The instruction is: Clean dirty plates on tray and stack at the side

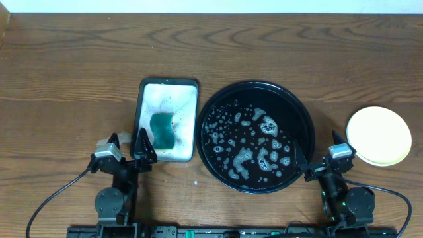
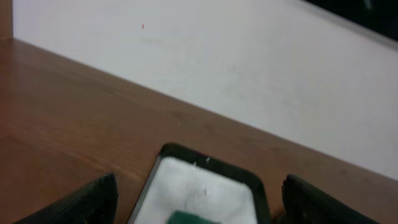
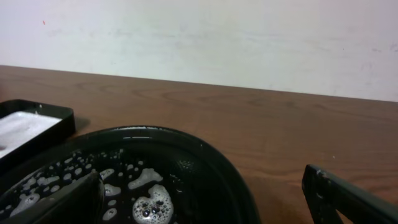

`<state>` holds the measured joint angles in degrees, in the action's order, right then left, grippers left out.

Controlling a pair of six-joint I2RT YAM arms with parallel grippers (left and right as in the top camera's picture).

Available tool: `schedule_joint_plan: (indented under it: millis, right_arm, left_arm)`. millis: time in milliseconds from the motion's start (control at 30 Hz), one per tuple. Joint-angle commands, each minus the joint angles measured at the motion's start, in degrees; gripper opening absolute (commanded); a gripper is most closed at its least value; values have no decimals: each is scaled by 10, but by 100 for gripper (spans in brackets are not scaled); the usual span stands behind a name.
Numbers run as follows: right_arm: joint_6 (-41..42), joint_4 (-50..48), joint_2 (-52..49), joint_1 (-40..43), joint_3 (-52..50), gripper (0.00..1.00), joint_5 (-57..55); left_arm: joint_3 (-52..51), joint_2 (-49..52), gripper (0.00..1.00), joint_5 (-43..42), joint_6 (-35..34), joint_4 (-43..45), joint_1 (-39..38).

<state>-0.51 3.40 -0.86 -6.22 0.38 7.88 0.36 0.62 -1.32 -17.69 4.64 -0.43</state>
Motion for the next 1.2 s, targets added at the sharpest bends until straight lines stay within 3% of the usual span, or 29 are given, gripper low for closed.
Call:
schedule_joint_plan:
  millis: [0, 233, 1167]
  right_arm:
    - [-4, 2, 2, 6, -1, 99, -1]
    - [-4, 2, 2, 6, -1, 99, -1]
    - [-4, 2, 2, 6, -1, 99, -1]
  left_arm:
    - [-1, -5, 85, 5, 12, -14, 3]
    - [-1, -5, 85, 5, 12, -90, 3]
    - [-1, -4, 85, 5, 12, -87, 3]
